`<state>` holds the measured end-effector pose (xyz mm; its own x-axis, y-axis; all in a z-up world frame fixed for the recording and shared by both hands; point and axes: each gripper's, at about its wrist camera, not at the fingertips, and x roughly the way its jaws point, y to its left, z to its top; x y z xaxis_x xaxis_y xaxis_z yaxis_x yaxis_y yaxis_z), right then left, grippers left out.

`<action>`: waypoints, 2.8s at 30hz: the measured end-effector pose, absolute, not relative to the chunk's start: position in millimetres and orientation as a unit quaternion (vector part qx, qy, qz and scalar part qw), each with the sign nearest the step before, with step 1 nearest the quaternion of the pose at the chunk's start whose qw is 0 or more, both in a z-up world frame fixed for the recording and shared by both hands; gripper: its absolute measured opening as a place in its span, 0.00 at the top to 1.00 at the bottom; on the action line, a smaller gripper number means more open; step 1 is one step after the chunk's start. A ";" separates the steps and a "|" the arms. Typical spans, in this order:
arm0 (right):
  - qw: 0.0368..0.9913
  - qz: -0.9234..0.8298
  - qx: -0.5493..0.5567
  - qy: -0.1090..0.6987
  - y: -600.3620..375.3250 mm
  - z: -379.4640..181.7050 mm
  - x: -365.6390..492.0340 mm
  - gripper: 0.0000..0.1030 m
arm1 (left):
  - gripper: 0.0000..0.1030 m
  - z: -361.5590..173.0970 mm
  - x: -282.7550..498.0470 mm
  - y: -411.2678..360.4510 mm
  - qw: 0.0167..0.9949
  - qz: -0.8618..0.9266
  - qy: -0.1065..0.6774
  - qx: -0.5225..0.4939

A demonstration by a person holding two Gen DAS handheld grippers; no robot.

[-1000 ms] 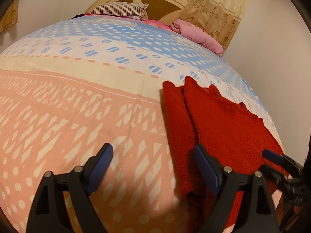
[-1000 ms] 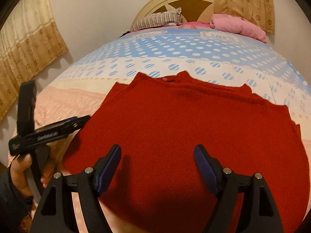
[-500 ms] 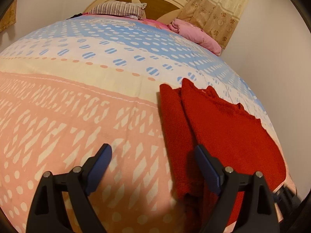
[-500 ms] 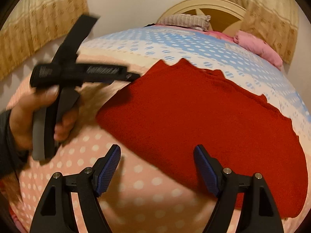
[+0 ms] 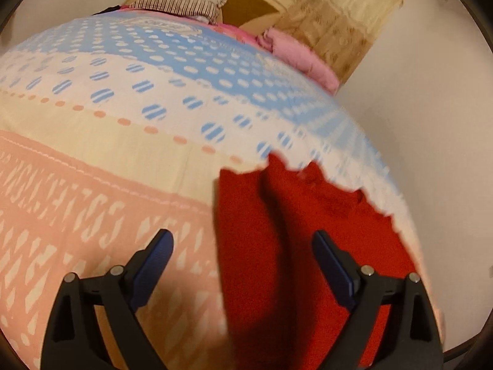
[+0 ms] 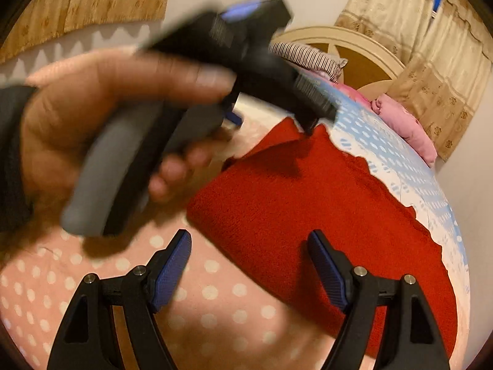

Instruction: Fold small clothes

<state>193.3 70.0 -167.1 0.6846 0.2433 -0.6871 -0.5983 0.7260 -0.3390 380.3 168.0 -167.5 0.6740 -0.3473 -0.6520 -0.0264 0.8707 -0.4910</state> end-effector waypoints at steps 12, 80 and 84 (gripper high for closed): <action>0.876 0.227 -0.303 0.298 73.8 -171.3 184.7 0.24 | 0.11 -182.6 402.0 142.7 0.878 -0.106 0.429 -0.187; 0.942 0.189 0.083 0.266 -181.4 -107.8 183.2 0.94 | 0.87 -89.5 426.5 -68.7 0.853 -0.290 0.390 -0.191; 0.940 0.178 0.098 0.275 -195.1 -115.3 181.3 0.94 | 0.87 -96.4 427.2 -85.9 0.849 -0.296 0.398 -0.180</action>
